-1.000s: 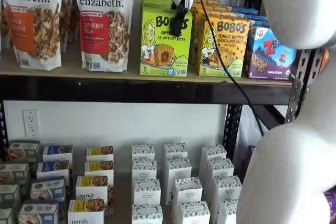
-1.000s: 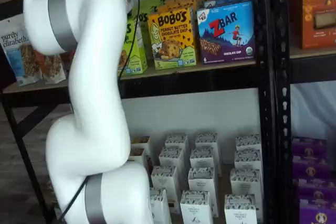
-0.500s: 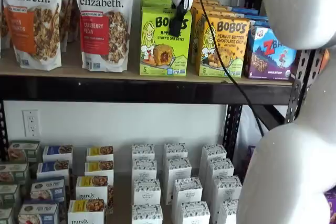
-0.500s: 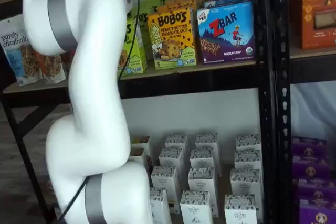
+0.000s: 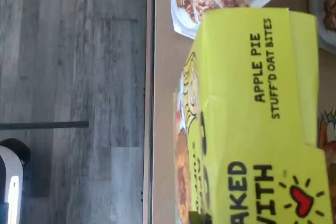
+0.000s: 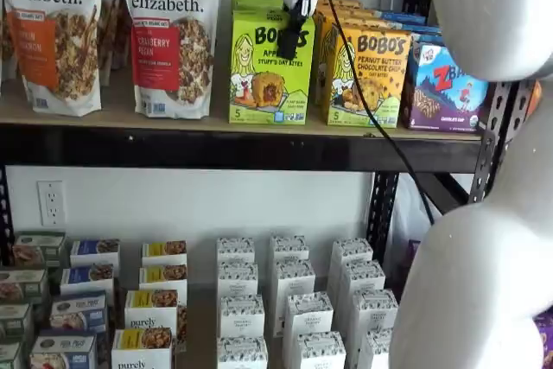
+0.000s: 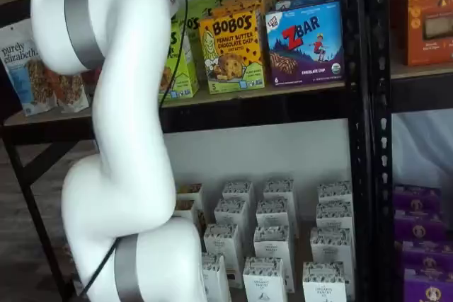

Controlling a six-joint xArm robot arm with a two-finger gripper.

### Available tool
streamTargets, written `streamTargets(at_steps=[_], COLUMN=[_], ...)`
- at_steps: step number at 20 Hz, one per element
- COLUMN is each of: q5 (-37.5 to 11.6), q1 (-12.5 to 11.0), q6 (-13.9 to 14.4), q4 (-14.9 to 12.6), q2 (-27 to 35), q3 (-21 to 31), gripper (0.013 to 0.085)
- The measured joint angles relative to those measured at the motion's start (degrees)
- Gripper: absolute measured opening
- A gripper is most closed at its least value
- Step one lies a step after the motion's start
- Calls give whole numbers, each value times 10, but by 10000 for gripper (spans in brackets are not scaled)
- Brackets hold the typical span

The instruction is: Pick the green box on the top shelf, the fourth from the left

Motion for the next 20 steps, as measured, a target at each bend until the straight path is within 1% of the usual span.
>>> streamTargets(at_steps=[7,14,20], q5=[38,53,72], q1=[-2,-1,-6], q6=[1,3,-1], q4=[2,-11,-15], q2=[8,-6,-19], q3=[-26,-26,-25], gripper=[330,330,330])
